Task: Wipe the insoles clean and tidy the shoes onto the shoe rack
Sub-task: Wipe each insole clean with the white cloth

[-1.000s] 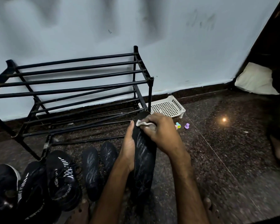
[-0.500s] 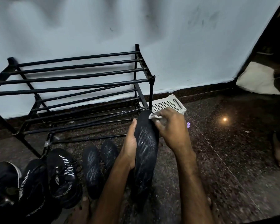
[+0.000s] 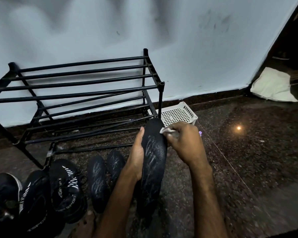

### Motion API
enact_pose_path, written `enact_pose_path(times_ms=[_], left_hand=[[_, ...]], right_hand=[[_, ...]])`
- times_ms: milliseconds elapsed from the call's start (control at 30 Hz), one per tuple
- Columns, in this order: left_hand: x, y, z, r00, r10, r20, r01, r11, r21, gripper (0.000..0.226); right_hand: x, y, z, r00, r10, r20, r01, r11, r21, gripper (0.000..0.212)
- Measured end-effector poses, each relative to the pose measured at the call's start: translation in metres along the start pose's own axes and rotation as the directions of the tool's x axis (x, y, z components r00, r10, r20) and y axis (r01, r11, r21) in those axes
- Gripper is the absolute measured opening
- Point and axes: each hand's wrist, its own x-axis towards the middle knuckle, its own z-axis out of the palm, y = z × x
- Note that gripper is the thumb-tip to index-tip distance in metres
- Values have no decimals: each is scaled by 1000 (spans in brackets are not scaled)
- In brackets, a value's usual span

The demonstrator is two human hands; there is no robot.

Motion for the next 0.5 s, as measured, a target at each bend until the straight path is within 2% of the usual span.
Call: enact_pose_path(times_ms=[67, 100, 133, 200, 267, 300, 367, 433, 500], left_hand=[[-2, -2, 5, 1000, -18, 3, 18, 1000, 21, 62], [-2, -5, 8, 999, -33, 5, 33, 999, 18, 62], [-2, -7, 8, 999, -42, 13, 42, 999, 13, 63], [-2, -7, 8, 999, -45, 30, 45, 999, -5, 63], [-2, -5, 8, 999, -49, 14, 50, 998, -27, 64], [-2, -3, 8, 999, -47, 21, 48, 999, -22, 66], [-1, -3, 8, 999, -41, 33, 41, 999, -1, 67], [-2, -4, 11, 999, -41, 29, 41, 999, 5, 66], [-2, -6, 11, 998, -48, 34, 48, 999, 5, 65]], right_hand=[[4, -6, -1, 990, 4, -139, -7, 1000, -21, 17], [7, -13, -1, 987, -9, -162, 7, 1000, -13, 19], [7, -19, 1, 989, -39, -141, 39, 999, -2, 20], [4, -25, 6, 993, -114, -7, 114, 992, 59, 16], [-1, -21, 4, 991, -103, 79, 97, 992, 86, 11], [-2, -17, 1, 996, -58, 67, 54, 997, 62, 11], [1, -10, -2, 999, 5, -54, -6, 1000, -18, 15], [4, -13, -1, 990, -5, -138, -1, 999, -41, 19], [5, -22, 3, 994, -52, -96, 51, 999, -7, 18]])
